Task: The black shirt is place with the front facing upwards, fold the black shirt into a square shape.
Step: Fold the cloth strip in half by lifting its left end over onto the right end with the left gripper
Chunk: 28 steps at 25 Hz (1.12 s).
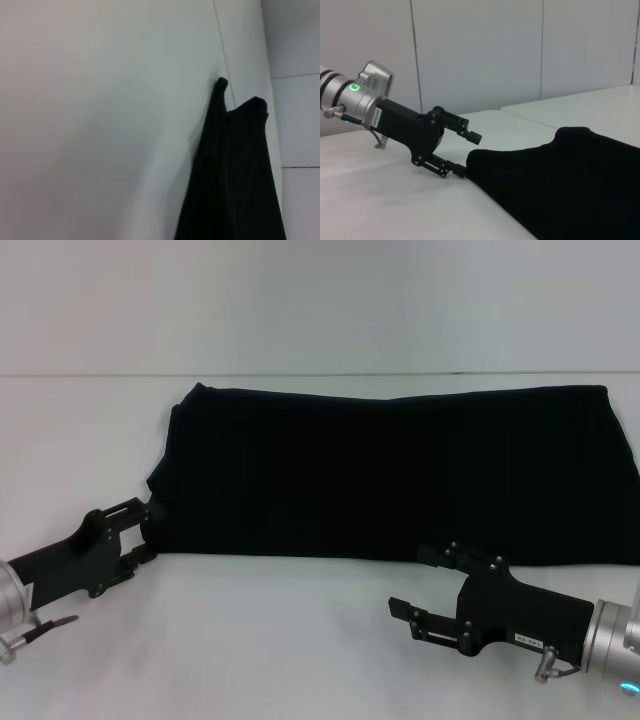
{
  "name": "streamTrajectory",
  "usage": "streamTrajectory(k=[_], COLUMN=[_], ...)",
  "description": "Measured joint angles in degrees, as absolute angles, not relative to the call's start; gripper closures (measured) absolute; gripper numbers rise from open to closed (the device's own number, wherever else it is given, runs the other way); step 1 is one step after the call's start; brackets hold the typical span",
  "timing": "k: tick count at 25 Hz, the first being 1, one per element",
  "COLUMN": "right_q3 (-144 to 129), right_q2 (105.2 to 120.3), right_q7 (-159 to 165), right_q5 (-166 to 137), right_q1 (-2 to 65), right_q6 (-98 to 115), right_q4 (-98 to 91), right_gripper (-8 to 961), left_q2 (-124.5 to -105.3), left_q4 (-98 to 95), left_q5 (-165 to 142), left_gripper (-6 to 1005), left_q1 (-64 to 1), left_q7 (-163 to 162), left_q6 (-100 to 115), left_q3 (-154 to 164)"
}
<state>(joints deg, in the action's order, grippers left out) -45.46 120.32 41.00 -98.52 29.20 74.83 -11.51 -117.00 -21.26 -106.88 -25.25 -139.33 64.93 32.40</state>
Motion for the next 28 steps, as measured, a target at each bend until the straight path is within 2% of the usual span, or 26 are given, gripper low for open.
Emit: streamTrajectory(k=[17, 28], right_q3=[-45.4, -45.3], right_q2=[120.32, 120.32], right_q7=[41.3, 41.1], right_q5=[-98.4, -98.2], right_q1=[29.5, 29.6], right_q6=[74.2, 74.3], right_q4=[-11.2, -11.2], right_gripper=[154, 153], left_q2=[-117.45, -117.44], left_q4=[-20.6, -21.9], left_q5=[-106.9, -106.9], left_gripper=[300, 333], left_q1=[-29.6, -30.1], left_q7=[-138.8, -136.5], left_q6=[61.3, 59.9], left_q3=[34.2, 37.7])
